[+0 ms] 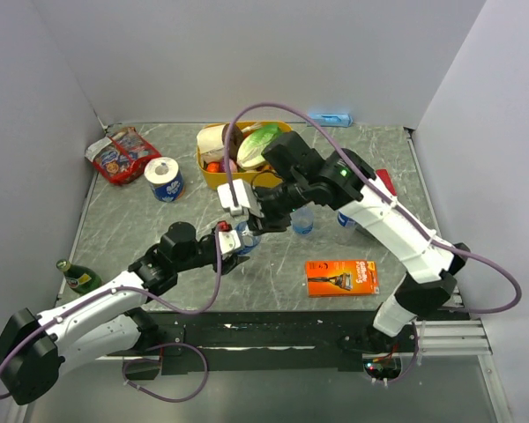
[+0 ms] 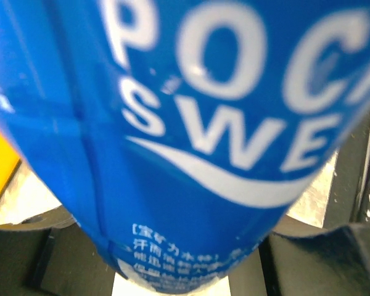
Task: Screw on the bottle caps
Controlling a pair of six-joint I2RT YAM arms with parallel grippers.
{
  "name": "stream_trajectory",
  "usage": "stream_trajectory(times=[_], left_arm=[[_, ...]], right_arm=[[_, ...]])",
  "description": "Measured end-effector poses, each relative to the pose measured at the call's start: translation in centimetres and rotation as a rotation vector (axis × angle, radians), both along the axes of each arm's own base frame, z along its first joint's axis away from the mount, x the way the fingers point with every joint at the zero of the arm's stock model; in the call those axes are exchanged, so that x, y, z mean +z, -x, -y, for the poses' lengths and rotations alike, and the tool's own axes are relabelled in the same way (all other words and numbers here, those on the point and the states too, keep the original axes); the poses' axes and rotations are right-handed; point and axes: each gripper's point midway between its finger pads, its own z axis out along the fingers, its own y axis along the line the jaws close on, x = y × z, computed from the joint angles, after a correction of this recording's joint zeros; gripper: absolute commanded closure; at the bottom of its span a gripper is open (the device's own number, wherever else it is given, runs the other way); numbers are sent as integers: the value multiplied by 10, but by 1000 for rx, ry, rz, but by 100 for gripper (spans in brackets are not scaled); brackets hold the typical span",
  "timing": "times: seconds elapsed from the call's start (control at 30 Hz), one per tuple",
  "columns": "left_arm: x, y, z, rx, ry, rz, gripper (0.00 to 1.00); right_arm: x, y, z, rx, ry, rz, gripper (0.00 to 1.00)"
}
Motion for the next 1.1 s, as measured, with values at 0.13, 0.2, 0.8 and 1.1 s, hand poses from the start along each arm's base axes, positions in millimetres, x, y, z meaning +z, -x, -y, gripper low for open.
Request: stream_trajectory(times=[0.13, 0.2, 0.8, 1.1], left_arm=[[-3, -8, -4, 81, 15, -43, 99], [-5, -10, -5, 107, 23, -64, 99], [-6, -10, -4, 172, 85, -151, 99], [-1, -15, -4, 183, 105, -110, 99]], right_arm=[[-2, -15, -3, -115, 18, -40, 65], [-3, -19, -4, -154, 22, -52, 65], [1, -36, -13, -272, 1, -80, 56], [-1, -37, -20, -239, 17, -96, 52]])
